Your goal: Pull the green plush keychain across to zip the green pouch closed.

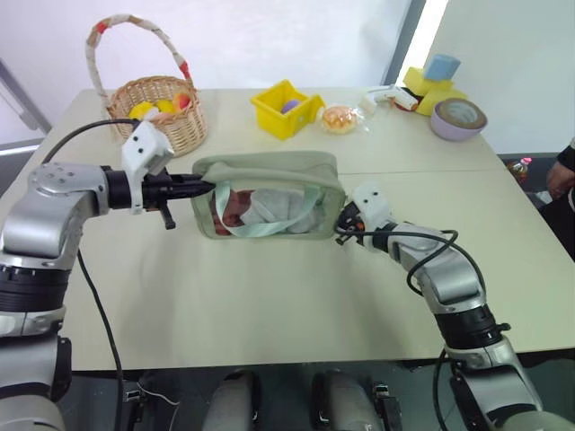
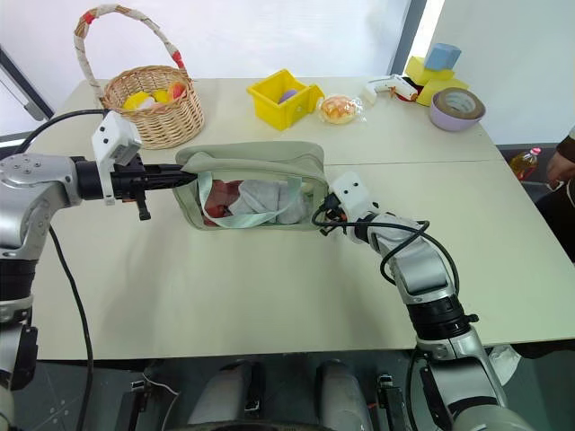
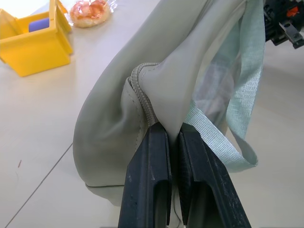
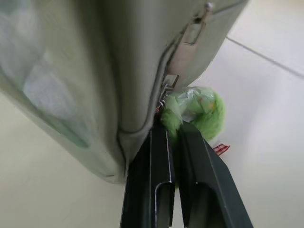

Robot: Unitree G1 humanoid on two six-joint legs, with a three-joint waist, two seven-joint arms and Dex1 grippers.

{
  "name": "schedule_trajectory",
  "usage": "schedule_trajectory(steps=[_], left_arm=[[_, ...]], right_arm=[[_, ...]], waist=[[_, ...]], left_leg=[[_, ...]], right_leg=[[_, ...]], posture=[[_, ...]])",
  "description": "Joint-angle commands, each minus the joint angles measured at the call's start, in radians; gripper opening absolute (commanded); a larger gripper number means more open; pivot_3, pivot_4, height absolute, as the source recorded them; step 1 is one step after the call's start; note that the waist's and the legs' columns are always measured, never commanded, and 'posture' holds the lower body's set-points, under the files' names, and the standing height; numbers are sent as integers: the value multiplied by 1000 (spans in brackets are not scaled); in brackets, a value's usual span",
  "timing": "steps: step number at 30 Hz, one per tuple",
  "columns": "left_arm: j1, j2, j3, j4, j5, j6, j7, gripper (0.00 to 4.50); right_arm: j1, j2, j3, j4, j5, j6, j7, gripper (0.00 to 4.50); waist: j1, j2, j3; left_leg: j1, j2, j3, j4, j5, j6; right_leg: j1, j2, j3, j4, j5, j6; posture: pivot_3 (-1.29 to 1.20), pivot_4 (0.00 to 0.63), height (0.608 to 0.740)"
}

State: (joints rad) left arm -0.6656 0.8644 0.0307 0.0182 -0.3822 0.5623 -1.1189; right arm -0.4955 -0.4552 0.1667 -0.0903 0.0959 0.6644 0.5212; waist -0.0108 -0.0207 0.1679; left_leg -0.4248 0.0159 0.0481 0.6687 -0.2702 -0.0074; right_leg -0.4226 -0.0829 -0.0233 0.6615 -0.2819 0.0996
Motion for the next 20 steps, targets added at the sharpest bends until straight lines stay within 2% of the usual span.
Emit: schedule_trajectory(steps=[1,2,5,8,11,12,14,17,20], left_arm=[[13,7,3,-27,-9,11,-6,0],[12,7,9,-25,-12,10,-6,0],[-9,26,47,-1,-50,51,-22,1132],[-24,60,71,19,-73,74,-47,2661],[-39,82,91,36,-92,95,-57,4214],[-45,92,103,38,-101,107,-58,4404],[-56,123,117,40,-112,142,-64,4404],[-56,157,143,47,-134,151,-86,4404],[-51,163,157,53,-130,142,-72,4404]], right_arm=[[-27,-44,-11,4,-16,-41,36,49],[-41,-53,-29,8,-6,-42,44,49],[-127,-171,-135,-15,92,13,176,1113],[-204,-289,-190,-4,164,46,297,2704],[-262,-363,-212,-16,242,101,401,4286],[-285,-394,-213,-39,280,137,449,4447],[-336,-423,-222,-88,370,229,512,4447],[-390,-407,-222,-136,446,308,515,4447],[-397,-389,-197,-150,431,304,473,4447]], waist=[[0,0,0],[0,0,0],[1,1,1],[-1,1,1],[-3,0,1],[-5,0,1],[-7,1,1],[-9,1,2],[-4,1,1]], left_leg=[[0,0,0,0,0,0],[0,0,0,0,0,0],[-1,0,0,0,0,0],[-1,0,0,0,0,0],[-1,1,0,-1,0,1],[-1,1,0,-1,-1,1],[0,1,1,-1,-1,1],[-1,2,1,-1,-1,1],[-1,3,1,-1,-1,1]], right_leg=[[0,0,0,0,0,0],[0,0,0,0,0,0],[0,0,0,0,0,0],[-1,0,0,-2,0,0],[-1,2,0,-3,0,0],[-1,2,0,-2,0,0],[-1,2,0,-2,0,0],[-2,2,1,-2,0,0],[-2,1,0,-2,0,0]], posture=[[0,150,739],[0,150,739],[0,150,739],[0,150,739],[0,150,739],[0,150,739],[0,150,739],[0,150,739],[0,150,739]])
